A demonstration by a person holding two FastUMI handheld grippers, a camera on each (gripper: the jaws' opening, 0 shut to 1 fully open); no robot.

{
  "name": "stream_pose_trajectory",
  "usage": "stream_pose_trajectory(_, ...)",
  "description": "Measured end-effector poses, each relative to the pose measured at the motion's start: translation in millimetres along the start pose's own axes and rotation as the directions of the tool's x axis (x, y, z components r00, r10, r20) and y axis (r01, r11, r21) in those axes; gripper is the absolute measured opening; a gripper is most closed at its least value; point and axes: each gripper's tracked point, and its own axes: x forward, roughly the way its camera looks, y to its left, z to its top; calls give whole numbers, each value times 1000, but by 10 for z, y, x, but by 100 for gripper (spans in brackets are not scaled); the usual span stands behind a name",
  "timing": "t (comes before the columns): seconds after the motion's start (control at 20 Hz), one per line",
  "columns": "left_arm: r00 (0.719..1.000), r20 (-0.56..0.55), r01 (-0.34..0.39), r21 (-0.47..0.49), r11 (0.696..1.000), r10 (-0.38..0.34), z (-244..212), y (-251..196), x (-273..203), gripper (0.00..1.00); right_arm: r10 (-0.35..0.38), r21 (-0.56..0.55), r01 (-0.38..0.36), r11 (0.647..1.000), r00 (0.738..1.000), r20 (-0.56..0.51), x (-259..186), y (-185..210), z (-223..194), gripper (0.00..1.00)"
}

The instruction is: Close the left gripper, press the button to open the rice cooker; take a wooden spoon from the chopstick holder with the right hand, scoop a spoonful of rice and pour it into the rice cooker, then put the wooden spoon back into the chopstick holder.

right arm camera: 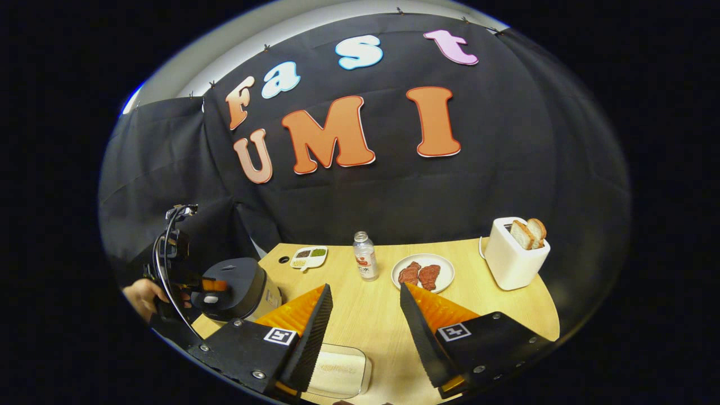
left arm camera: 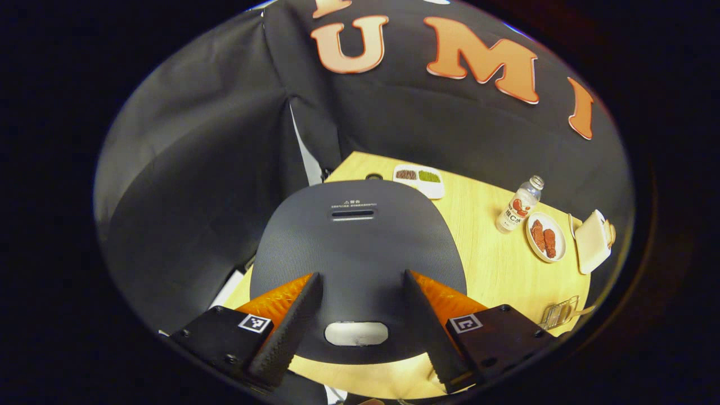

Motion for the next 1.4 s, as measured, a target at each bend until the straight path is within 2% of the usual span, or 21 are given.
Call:
stream_pose_trajectory(0.2,994,110,-7,-31,999,10,-3,30,-125,100,17,-38,-14,999,998,63,81,271,267,76)
stream_pose_trajectory(0.3,975,221,38,-15,999,-33,202,-67,-352,95,27,-69,-19,997,993,115,88,416,424,77)
stream_pose_trajectory(0.45,907,415,48,58,997,-68,653,-157,-915,97,27,-114,-6,993,982,185,66,565,621,76)
stream_pose_trajectory(0.6,807,575,92,110,990,-139,1095,-338,-1535,98,28,-153,13,988,964,263,23,723,853,77)
stream_pose_trajectory(0.7,755,632,111,141,984,-176,1235,-383,-1845,99,31,-165,20,986,954,299,-20,831,958,79)
stream_pose_trajectory(0.75,732,651,127,156,979,-199,1493,-547,-2042,99,31,-170,24,985,949,315,-34,854,1001,80)
stream_pose_trajectory(0.8,710,667,147,170,974,-224,1544,-602,-2160,99,32,-173,27,984,943,331,-55,894,1051,86)
stream_pose_trajectory(0.85,689,681,167,181,969,-246,1579,-638,-2253,99,36,-176,28,984,937,348,-82,940,1101,81)
stream_pose_trajectory(0.9,673,693,177,189,966,-259,1610,-652,-2347,99,41,-177,25,984,932,360,-103,978,1138,81)
stream_pose_trajectory(0.95,657,706,181,195,964,-266,1634,-636,-2434,99,46,-175,22,984,926,374,-130,1010,1174,86)
stream_pose_trajectory(1.0,647,713,181,200,963,-269,1646,-628,-2492,99,50,-175,21,984,919,392,-154,1047,1222,77)
stream_pose_trajectory(1.05,632,725,184,202,962,-273,1641,-616,-2542,99,49,-177,27,984,911,410,-177,1057,1263,77)
stream_pose_trajectory(1.1,623,731,188,205,960,-278,1641,-619,-2574,99,50,-184,33,982,900,434,-200,1085,1314,81)
stream_pose_trajectory(1.2,611,732,203,224,953,-302,1580,-643,-2610,100,48,-192,49,980,883,467,-236,1117,1379,81)
stream_pose_trajectory(1.25,598,741,200,231,952,-305,1578,-614,-2632,100,45,-193,55,980,878,476,-244,1135,1395,86)
stream_pose_trajectory(1.3,584,751,196,237,951,-308,1586,-590,-2672,100,47,-196,56,979,872,487,-266,1161,1406,81)
stream_pose_trajectory(1.35,574,758,192,241,951,-309,1565,-575,-2688,100,47,-197,59,979,870,491,-239,1180,1432,81)
stream_pose_trajectory(1.4,567,761,193,248,949,-315,1545,-575,-2700,100,49,-200,58,978,869,493,-235,1193,1435,86)
